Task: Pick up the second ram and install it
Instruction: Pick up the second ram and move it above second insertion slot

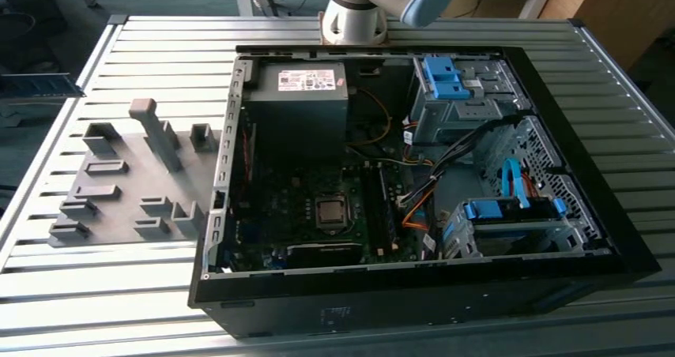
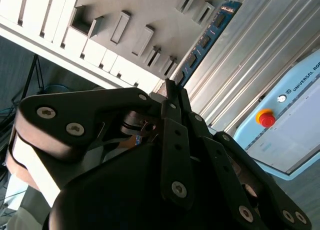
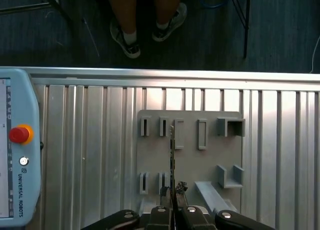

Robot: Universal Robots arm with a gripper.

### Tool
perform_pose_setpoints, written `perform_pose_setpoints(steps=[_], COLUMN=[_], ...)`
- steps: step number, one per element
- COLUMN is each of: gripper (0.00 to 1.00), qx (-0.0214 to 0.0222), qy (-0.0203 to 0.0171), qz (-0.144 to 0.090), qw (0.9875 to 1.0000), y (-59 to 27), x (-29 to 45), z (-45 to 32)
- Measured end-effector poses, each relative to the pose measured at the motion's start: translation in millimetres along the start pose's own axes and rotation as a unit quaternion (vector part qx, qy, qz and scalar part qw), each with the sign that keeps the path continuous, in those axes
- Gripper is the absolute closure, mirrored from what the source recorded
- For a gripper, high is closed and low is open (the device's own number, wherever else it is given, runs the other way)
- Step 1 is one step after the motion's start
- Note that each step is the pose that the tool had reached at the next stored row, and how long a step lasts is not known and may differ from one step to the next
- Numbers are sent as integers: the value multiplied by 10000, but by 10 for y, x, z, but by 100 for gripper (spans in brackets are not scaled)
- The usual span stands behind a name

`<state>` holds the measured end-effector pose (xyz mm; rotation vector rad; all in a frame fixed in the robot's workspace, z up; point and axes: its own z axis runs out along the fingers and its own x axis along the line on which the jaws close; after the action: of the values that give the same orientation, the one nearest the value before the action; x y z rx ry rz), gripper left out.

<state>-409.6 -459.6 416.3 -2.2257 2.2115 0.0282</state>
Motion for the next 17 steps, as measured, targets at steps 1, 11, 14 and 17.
perform_pose_setpoints(steps=[1, 11, 14, 17], gripper=[86, 86, 86, 86], qx=[1, 0, 0, 0], qy=[0, 0, 0, 0], qz=[0, 0, 0, 0], qw=[10000, 10000, 10000, 10000], y=[0, -21, -29, -34], x=[0, 0, 0, 0], z=[0, -7, -7, -7])
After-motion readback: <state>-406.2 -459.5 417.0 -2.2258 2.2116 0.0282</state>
